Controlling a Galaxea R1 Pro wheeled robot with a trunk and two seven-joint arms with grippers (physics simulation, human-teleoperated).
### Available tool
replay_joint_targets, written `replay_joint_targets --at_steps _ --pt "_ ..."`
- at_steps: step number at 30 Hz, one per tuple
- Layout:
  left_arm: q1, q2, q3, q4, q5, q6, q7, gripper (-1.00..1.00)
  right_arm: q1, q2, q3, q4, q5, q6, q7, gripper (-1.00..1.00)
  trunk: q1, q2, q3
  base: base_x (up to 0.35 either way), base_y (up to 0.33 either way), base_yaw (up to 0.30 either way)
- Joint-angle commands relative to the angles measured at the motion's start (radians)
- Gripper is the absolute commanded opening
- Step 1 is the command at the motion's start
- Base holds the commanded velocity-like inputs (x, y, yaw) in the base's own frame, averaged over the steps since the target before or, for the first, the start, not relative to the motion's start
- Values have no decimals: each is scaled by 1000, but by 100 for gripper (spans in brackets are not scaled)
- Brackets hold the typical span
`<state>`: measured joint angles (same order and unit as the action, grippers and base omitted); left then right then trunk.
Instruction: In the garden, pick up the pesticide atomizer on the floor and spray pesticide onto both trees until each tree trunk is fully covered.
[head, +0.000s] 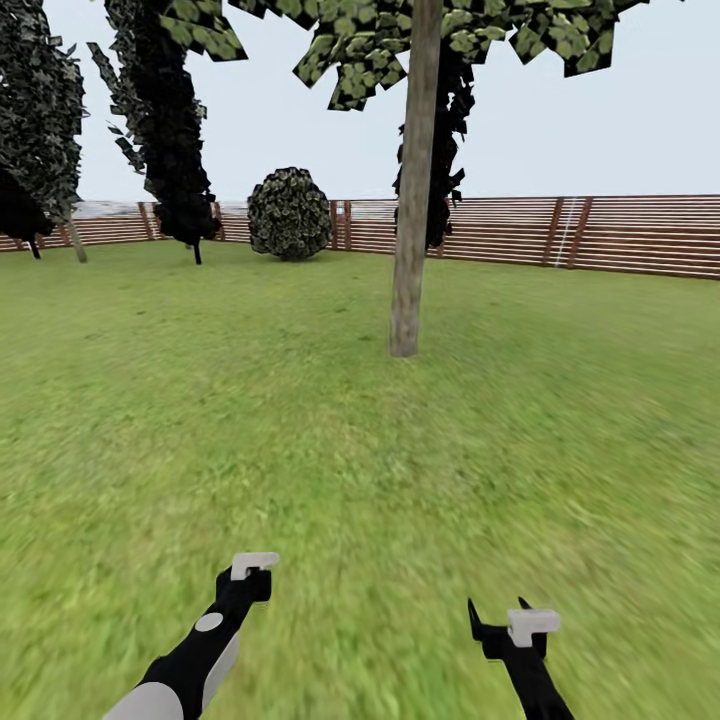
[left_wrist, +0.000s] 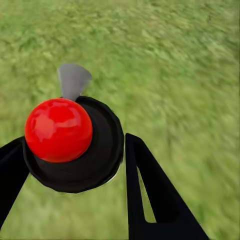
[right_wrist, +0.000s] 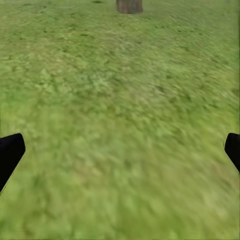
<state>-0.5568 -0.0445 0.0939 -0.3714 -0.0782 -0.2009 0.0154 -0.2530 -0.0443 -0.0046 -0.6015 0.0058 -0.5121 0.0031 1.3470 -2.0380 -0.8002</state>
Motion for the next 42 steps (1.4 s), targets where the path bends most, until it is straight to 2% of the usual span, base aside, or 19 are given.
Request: replay_joint_targets --at_steps 1,27,42 --pt "0 0 0 0 0 0 0 -100 0 1 0 5 0 -9 0 100 0 0 0 340 0 -2" --pt "0 0 0 0 0 0 0 -100 0 0 -2 33 -3 -23 0 100 0 0 0 341 0 0" --pt "1 -1 -1 0 0 -1 -2 -100 0 0 -1 34 -3 -22 0 100 0 0 -22 341 0 0"
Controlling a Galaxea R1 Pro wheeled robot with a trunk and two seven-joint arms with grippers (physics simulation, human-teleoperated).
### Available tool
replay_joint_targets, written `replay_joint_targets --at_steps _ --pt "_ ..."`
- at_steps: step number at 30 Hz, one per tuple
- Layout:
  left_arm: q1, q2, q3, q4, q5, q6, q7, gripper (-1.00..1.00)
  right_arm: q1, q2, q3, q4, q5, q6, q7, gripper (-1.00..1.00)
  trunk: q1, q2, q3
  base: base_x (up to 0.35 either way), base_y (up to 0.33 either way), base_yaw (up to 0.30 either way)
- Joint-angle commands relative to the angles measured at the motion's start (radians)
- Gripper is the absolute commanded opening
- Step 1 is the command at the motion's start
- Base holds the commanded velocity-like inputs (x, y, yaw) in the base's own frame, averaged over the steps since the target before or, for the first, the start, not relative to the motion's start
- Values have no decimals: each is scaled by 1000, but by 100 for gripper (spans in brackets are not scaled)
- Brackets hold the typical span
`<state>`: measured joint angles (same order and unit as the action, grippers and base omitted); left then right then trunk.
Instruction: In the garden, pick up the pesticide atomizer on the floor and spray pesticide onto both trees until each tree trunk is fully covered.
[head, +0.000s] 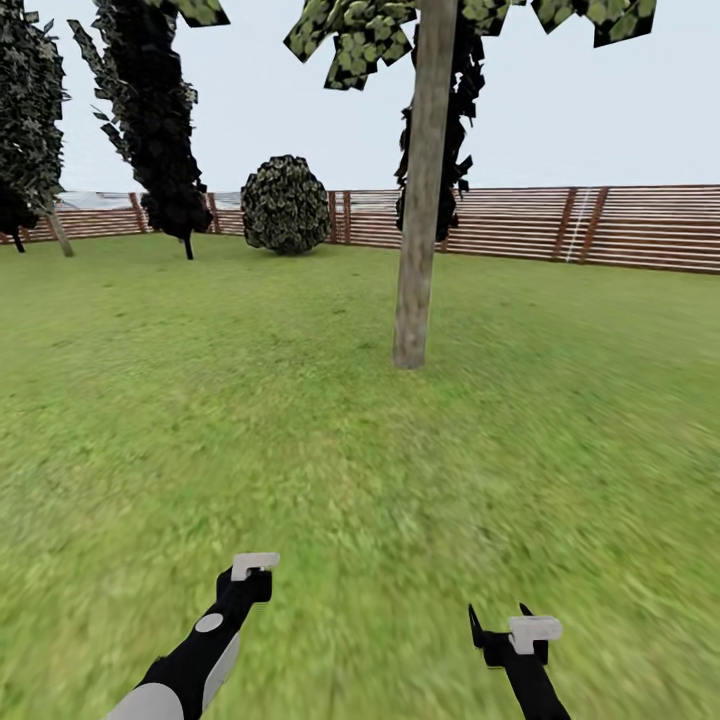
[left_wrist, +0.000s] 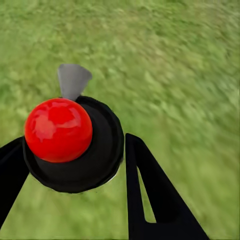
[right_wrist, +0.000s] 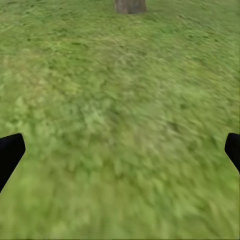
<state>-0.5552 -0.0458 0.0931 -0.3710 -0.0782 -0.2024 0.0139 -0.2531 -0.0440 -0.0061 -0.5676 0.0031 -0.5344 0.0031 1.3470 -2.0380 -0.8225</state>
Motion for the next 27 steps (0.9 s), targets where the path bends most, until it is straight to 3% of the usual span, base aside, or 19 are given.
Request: replay_joint_targets --at_steps 1,10,27 --pt "0 0 0 0 0 0 0 -100 0 0 0 0 0 0 0 100 0 0 -2 340 -5 0" --pt "0 0 0 0 0 0 0 -100 0 0 0 0 0 0 0 100 0 0 -16 340 -62 -34" --pt "0 0 0 0 0 1 0 -100 0 0 0 2 0 1 0 100 0 0 -38 341 -78 -191"
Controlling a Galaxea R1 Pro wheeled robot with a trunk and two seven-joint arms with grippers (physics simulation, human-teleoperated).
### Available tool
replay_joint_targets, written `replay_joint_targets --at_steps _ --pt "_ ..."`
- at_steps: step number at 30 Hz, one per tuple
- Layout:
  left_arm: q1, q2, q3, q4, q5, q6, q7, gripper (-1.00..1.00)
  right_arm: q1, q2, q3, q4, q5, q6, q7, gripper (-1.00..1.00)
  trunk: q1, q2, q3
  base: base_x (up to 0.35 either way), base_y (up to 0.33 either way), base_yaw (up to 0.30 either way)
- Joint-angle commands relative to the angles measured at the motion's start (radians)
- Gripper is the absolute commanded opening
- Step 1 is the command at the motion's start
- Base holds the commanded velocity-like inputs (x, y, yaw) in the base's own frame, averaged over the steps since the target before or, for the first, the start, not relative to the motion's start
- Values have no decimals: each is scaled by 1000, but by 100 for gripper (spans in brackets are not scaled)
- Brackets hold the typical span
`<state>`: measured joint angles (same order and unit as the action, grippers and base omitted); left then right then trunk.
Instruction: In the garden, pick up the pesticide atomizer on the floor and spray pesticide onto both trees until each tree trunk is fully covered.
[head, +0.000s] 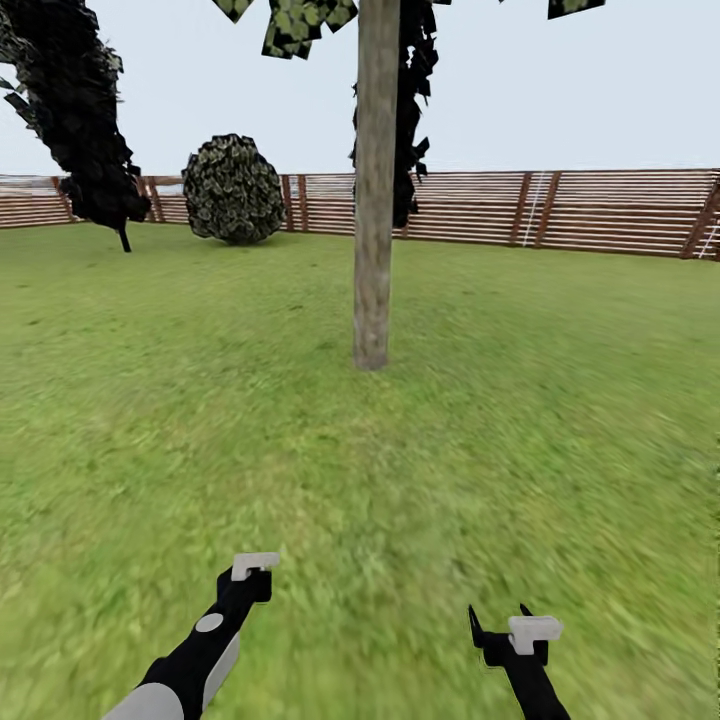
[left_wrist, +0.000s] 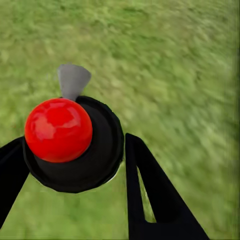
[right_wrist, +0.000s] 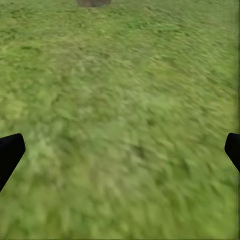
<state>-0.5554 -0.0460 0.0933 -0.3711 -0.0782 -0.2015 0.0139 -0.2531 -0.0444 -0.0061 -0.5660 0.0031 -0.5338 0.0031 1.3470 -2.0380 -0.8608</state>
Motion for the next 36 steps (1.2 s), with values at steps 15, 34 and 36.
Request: replay_joint_targets --at_steps 15,34,36 --pt "-1 0 0 0 0 0 0 -100 0 1 3 -2 1 -1 0 100 0 0 -15 341 -57 -158" --pt "-1 0 0 0 0 0 0 -100 0 1 5 -2 5 -2 0 100 0 0 -15 341 0 -1" --pt "-1 0 0 0 0 0 0 -100 0 1 5 -2 5 -2 0 100 0 0 -15 341 0 0"
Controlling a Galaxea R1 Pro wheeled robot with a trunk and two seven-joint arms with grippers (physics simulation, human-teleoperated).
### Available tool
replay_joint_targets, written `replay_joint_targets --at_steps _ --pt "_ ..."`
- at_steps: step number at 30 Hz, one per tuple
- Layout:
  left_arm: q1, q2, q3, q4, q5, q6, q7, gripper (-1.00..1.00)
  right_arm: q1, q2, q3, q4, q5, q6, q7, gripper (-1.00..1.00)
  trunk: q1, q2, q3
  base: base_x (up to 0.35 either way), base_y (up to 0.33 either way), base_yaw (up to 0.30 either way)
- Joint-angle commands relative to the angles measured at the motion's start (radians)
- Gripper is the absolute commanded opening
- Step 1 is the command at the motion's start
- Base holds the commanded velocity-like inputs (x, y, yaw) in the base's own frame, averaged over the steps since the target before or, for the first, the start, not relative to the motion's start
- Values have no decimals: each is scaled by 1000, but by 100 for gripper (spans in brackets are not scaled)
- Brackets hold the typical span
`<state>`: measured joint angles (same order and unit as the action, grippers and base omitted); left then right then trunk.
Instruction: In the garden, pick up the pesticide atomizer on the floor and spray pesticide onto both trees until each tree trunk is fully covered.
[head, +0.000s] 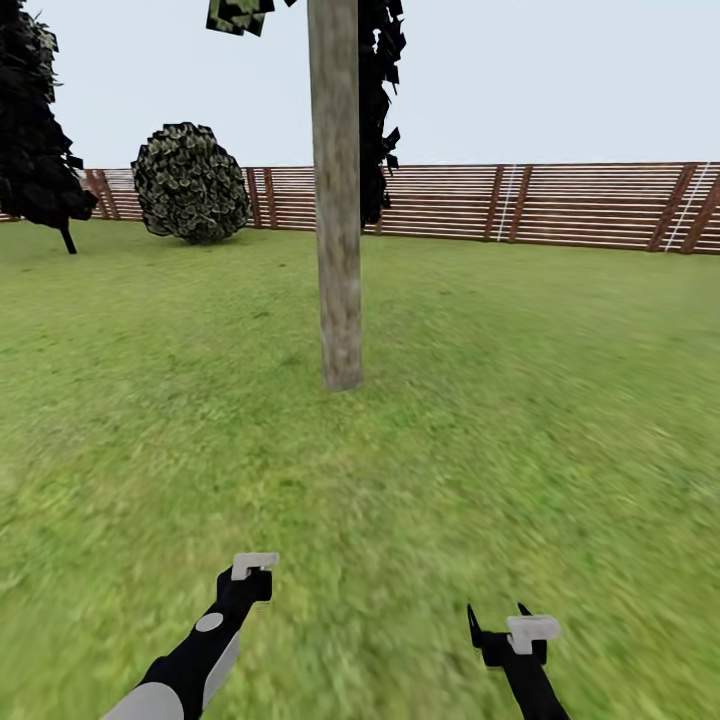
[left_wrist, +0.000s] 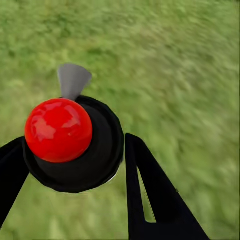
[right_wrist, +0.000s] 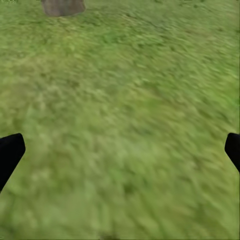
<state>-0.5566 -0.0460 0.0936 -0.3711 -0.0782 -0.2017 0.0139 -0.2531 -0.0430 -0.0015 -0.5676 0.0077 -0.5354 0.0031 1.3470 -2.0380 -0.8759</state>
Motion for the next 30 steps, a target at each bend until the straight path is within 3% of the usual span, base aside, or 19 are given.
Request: replay_joint_targets --at_steps 1,30 --pt "0 0 0 0 0 0 0 -100 0 0 0 0 0 0 0 100 0 0 0 341 0 0" --pt "0 1 0 0 0 -1 0 -100 0 -1 0 1 0 0 0 100 0 0 0 340 0 0"
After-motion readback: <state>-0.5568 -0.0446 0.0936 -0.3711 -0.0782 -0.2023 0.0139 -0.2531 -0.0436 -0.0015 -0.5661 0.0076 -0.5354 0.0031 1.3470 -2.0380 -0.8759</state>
